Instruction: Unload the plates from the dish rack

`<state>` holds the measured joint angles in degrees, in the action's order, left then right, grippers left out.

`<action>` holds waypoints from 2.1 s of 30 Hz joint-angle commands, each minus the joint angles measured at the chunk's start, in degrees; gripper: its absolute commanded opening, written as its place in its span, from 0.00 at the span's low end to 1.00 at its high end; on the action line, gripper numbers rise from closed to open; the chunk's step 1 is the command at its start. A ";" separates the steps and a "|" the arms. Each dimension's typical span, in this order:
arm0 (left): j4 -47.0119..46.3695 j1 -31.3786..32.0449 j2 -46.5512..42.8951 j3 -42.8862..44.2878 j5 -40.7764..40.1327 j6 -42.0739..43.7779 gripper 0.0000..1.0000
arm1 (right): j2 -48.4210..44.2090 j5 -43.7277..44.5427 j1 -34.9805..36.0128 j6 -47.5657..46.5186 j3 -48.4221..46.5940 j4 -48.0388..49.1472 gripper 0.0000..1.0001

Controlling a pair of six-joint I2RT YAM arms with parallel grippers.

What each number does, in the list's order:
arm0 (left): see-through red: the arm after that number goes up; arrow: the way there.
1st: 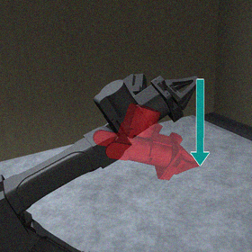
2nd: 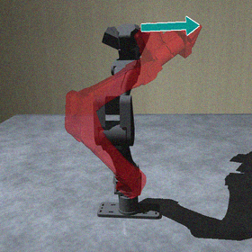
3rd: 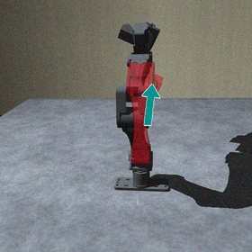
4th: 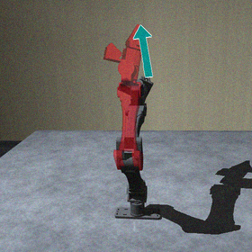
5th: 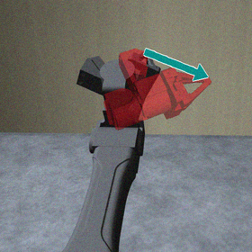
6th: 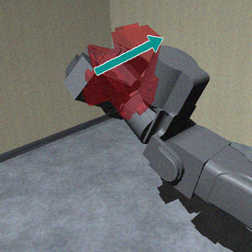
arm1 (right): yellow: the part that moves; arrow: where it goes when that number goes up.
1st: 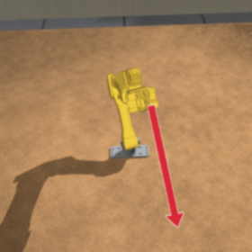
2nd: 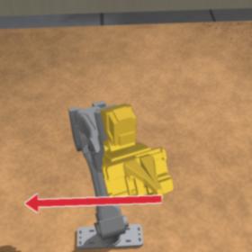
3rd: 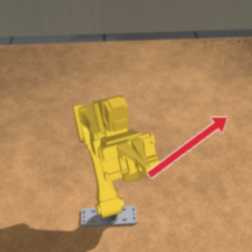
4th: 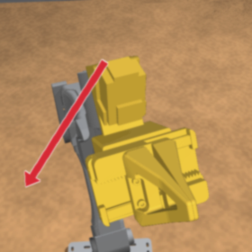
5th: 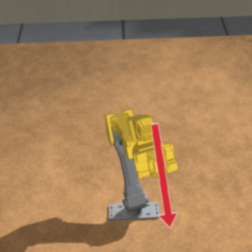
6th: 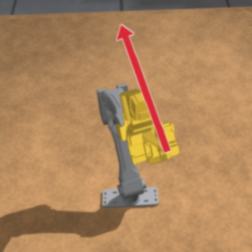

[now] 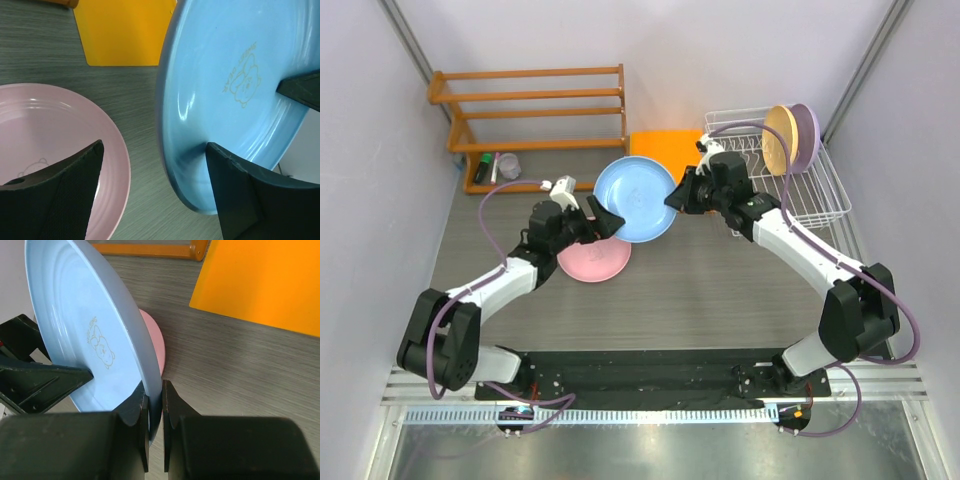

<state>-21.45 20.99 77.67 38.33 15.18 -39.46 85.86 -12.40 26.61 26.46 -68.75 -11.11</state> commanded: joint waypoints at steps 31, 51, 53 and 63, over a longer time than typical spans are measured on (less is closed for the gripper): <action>6.50 0.28 -2.52 1.92 -12.27 3.86 0.00 | 2.29 -1.77 0.55 1.85 1.08 1.81 0.66; 30.42 -0.08 -12.10 2.72 -31.17 4.57 0.00 | 3.70 9.50 -0.68 -4.22 -1.91 -5.67 0.77; 30.68 -0.16 -12.19 1.85 -32.14 4.57 0.00 | 3.61 10.03 -1.38 -4.92 -2.26 -6.46 0.77; 30.51 -0.25 -10.17 0.35 -33.20 3.87 0.00 | 1.76 11.00 -6.83 -6.77 -3.32 -8.75 0.78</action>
<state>11.03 21.17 67.29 38.59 -16.25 -34.26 90.04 -2.63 21.85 21.28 -69.60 -19.20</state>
